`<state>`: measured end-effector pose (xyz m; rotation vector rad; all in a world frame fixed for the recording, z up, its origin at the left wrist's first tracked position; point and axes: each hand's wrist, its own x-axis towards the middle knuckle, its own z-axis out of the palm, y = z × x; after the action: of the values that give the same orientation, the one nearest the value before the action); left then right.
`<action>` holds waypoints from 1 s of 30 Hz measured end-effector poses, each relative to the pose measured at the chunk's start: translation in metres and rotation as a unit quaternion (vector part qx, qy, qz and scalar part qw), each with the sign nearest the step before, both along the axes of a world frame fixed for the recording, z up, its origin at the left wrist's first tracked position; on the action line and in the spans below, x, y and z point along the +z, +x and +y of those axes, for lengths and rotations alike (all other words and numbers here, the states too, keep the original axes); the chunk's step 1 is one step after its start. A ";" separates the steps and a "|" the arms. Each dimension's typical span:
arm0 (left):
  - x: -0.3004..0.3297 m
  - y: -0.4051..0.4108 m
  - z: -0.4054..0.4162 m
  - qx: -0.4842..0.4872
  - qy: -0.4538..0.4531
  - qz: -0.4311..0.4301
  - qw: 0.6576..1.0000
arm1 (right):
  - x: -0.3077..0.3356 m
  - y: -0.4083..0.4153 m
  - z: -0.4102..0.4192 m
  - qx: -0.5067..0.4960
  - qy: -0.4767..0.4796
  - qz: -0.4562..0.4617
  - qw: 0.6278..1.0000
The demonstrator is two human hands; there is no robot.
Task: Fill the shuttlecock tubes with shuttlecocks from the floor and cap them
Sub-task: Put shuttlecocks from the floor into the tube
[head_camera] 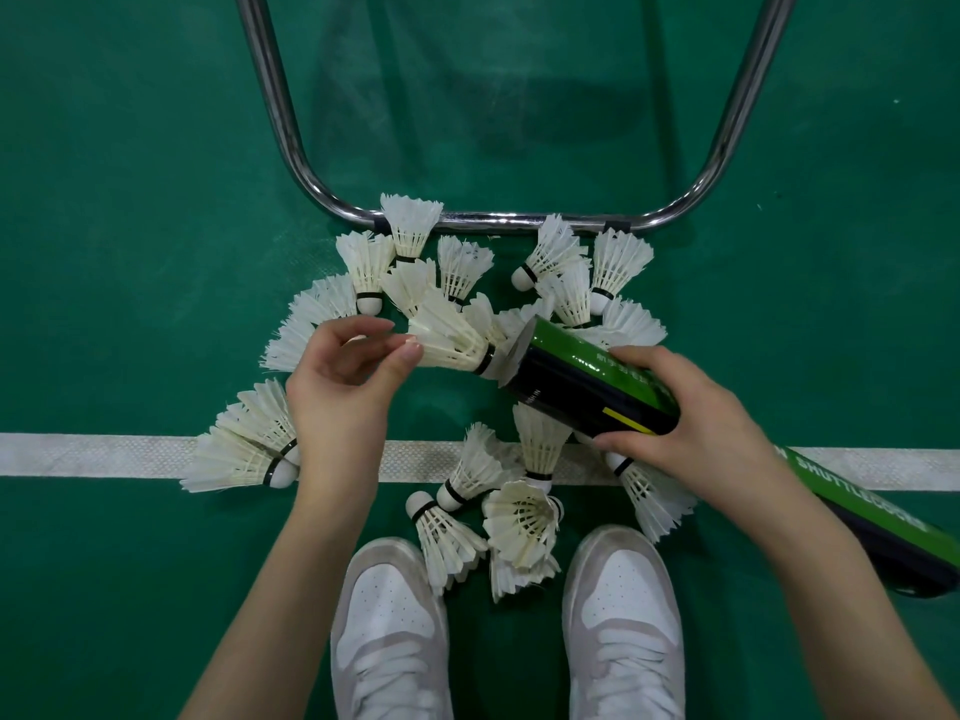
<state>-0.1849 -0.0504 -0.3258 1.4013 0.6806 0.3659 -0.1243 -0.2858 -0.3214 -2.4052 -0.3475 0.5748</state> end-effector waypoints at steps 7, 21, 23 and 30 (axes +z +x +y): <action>-0.001 0.001 -0.017 -0.040 -0.053 -0.001 0.998 | -0.001 -0.002 0.006 0.015 0.003 0.001 1.000; -0.004 -0.003 -0.044 -0.242 0.008 0.053 0.969 | -0.005 -0.003 0.010 0.035 -0.001 0.000 0.999; -0.004 -0.004 -0.048 -0.249 0.024 0.063 0.966 | -0.006 -0.003 0.009 0.037 0.000 -0.001 0.999; -0.005 -0.002 -0.047 -0.242 0.023 0.063 0.968 | -0.007 -0.003 0.009 0.042 0.002 -0.006 0.999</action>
<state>-0.1872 -0.0975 -0.3311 1.5899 0.4127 -0.0946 -0.1274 -0.2764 -0.3281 -2.4008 -0.4569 0.5968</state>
